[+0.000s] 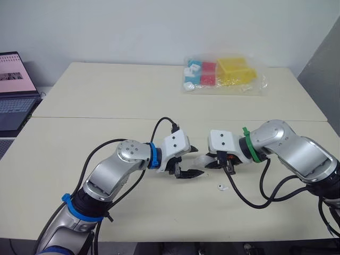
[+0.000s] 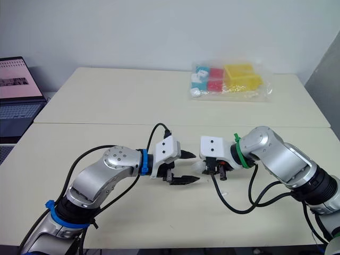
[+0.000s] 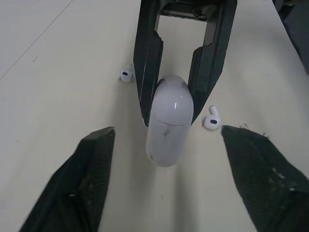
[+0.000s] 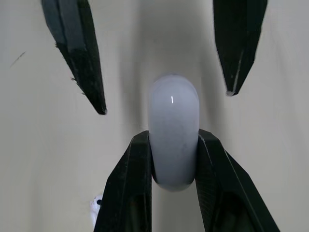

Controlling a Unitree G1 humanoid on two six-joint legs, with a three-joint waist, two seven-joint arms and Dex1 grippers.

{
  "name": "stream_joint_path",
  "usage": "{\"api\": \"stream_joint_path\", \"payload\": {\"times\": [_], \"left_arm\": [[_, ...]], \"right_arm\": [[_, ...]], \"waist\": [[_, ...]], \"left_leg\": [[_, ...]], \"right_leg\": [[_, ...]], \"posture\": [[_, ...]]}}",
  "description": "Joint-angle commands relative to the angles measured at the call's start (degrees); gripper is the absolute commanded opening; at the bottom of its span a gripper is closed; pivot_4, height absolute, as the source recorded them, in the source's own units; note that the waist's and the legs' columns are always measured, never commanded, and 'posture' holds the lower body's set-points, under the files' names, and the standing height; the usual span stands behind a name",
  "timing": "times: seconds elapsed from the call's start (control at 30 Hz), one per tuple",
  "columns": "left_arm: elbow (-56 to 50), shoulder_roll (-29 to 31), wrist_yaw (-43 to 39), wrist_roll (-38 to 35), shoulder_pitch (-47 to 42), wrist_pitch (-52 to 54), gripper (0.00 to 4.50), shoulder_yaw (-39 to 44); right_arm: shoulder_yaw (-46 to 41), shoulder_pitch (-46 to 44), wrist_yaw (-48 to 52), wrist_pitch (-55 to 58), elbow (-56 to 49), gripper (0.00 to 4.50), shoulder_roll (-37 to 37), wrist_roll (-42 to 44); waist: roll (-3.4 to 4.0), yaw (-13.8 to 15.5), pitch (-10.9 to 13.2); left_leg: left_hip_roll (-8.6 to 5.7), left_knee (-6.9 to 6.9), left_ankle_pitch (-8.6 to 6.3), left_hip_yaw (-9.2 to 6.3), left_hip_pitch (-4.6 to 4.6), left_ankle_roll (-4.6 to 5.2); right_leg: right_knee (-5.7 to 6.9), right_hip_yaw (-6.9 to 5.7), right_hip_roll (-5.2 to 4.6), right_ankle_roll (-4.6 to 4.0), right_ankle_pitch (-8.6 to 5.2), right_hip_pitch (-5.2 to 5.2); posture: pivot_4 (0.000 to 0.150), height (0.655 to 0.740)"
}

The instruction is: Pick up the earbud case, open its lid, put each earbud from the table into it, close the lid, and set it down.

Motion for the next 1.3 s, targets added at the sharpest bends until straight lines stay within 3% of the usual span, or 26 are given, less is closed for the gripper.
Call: {"api": "stream_joint_path", "payload": {"times": [0.03,0.2,0.23,0.6,0.87,1.0,1.1,1.2,1.3], "left_arm": [[-1.2,-0.1,-0.5,0.0,-1.0,-0.5,2.33,-0.3],[-0.8,-0.4,-0.6,0.5,-0.9,-0.7,0.83,-1.1],[-0.8,-0.5,-0.6,0.7,-1.0,-0.8,0.77,-1.1],[-1.0,-0.7,-1.0,1.9,-0.4,-1.0,0.77,-1.1],[-0.1,0.6,-1.8,2.5,1.6,-4.1,0.77,-0.3],[3.3,-0.5,-2.2,0.5,5.0,-9.5,0.77,3.0],[6.4,-4.1,-3.9,-4.1,9.5,-15.8,0.77,7.7],[10.6,-10.2,0.1,-7.0,13.6,-21.3,0.77,13.8],[13.2,-9.4,-1.8,-1.6,16.0,-31.4,0.77,13.1]], "right_arm": [[-2.5,0.0,0.7,-0.4,-1.6,0.78,0.1,-0.6],[-2.8,-0.1,0.9,-0.1,-1.9,0.78,1.0,-0.8],[-2.9,-0.1,1.0,-0.1,-2.0,0.78,1.0,-0.8],[-3.6,0.2,2.8,0.7,-2.8,0.78,1.4,-0.7],[-5.3,0.1,4.5,-0.7,-1.0,3.48,-1.5,-2.3],[-8.8,0.6,7.8,-6.0,1.8,3.49,-6.9,-3.4],[-13.2,2.4,9.0,-13.2,3.6,3.49,-9.2,-2.9],[-19.5,6.4,8.2,-19.0,3.5,3.49,-7.7,0.0],[-24.0,11.0,5.2,-21.1,1.3,3.49,-4.9,1.5]], "waist": [[0.00,0.0,0.0],[0.00,0.0,0.0],[0.00,0.0,0.0],[0.00,0.0,0.0],[0.00,0.0,0.0],[0.01,0.0,0.0],[0.00,0.0,0.0],[0.00,0.1,0.0],[-0.04,0.0,0.0]], "left_leg": [[-0.01,0.00,0.00,-0.01,0.02,0.00],[-0.05,0.01,0.00,-0.03,0.10,0.00],[-0.05,0.01,0.01,-0.03,0.11,-0.01],[-0.03,0.05,0.01,-0.02,0.11,-0.01],[-0.03,0.06,0.01,-0.02,0.12,-0.01],[-0.03,0.06,0.01,-0.01,0.11,-0.01],[-0.01,0.05,0.01,0.04,0.12,-0.01],[0.01,0.04,0.01,0.01,0.13,-0.01],[-0.02,0.08,0.01,-0.02,0.13,-0.01]], "right_leg": [[0.04,-0.01,0.00,-0.01,0.00,0.00],[0.25,-0.03,0.03,0.03,-0.06,-0.01],[0.27,-0.04,0.03,0.04,-0.07,-0.01],[0.33,-0.02,0.03,0.00,-0.05,-0.03],[0.33,-0.02,0.03,0.00,-0.05,-0.03],[0.33,-0.01,0.00,-0.01,-0.04,-0.03],[0.30,-0.02,-0.04,-0.04,-0.03,-0.03],[0.27,-0.02,-0.05,-0.04,-0.03,0.00],[0.33,-0.03,-0.04,-0.05,-0.02,0.00]], "posture": [[0.150,0.7400],[0.150,0.7400],[0.150,0.7400],[0.150,0.7400],[0.150,0.7400],[0.150,0.7400],[0.150,0.7400],[0.150,0.7400],[0.150,0.7400]]}}
